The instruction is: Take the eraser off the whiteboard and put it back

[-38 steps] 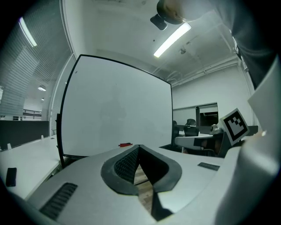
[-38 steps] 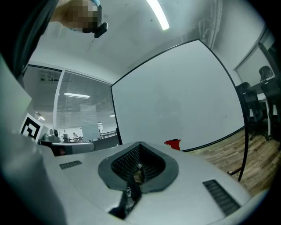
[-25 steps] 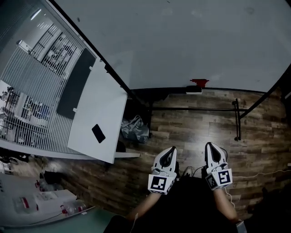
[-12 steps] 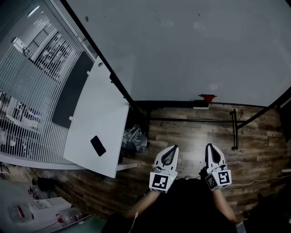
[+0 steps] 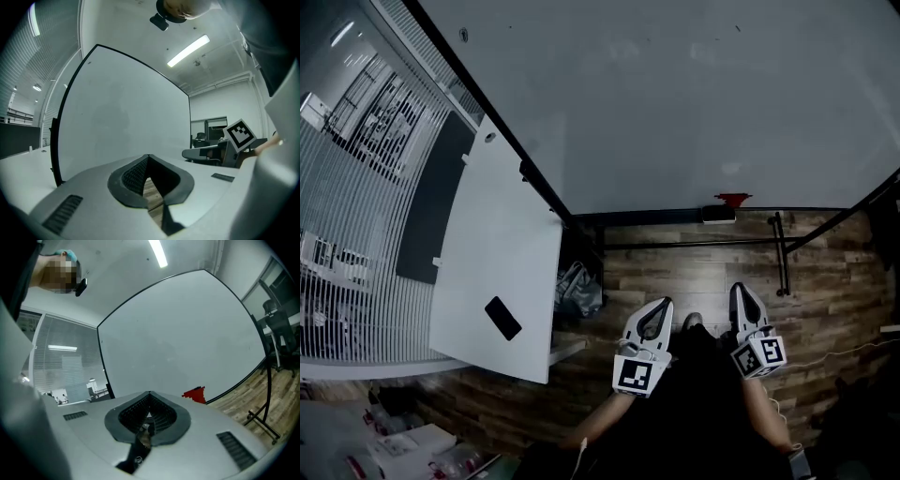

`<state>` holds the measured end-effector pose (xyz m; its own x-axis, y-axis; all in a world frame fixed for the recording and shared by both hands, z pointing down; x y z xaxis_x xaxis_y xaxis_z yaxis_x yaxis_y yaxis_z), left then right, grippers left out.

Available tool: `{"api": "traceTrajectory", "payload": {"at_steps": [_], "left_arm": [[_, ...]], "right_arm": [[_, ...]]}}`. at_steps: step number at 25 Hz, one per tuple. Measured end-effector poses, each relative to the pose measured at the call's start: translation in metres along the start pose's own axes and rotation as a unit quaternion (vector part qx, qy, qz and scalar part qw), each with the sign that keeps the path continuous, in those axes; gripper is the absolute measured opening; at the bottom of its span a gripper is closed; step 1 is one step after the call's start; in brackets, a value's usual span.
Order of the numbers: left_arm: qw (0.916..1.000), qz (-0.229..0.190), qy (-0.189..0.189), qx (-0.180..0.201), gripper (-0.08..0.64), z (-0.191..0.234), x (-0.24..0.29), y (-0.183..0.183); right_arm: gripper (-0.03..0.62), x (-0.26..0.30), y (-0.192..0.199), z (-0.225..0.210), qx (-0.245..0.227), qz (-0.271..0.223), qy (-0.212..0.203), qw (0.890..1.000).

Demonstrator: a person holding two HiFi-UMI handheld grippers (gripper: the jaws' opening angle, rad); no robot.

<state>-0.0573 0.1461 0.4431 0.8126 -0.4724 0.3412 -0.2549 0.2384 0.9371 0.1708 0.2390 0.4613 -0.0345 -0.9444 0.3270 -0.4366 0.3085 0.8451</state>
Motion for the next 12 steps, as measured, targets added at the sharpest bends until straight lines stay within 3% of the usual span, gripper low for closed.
{"api": "traceTrajectory", "payload": {"at_steps": [12], "left_arm": [[0.9993, -0.035, 0.008, -0.012, 0.006, 0.023, 0.041, -0.013]], "right_arm": [[0.015, 0.046, 0.001, -0.023, 0.042, -0.004, -0.011, 0.999]]}}
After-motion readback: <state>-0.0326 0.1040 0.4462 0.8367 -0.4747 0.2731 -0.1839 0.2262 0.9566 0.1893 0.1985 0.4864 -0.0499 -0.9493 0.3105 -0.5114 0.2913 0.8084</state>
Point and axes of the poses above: the fingertips, and each gripper's own axes: x forward along the fingers, z to its left, y out of its underside, the point moved 10 cm from there along -x, backward along the fingers, and after that the axes turned 15 degrees about z, right-handed, at the moved point
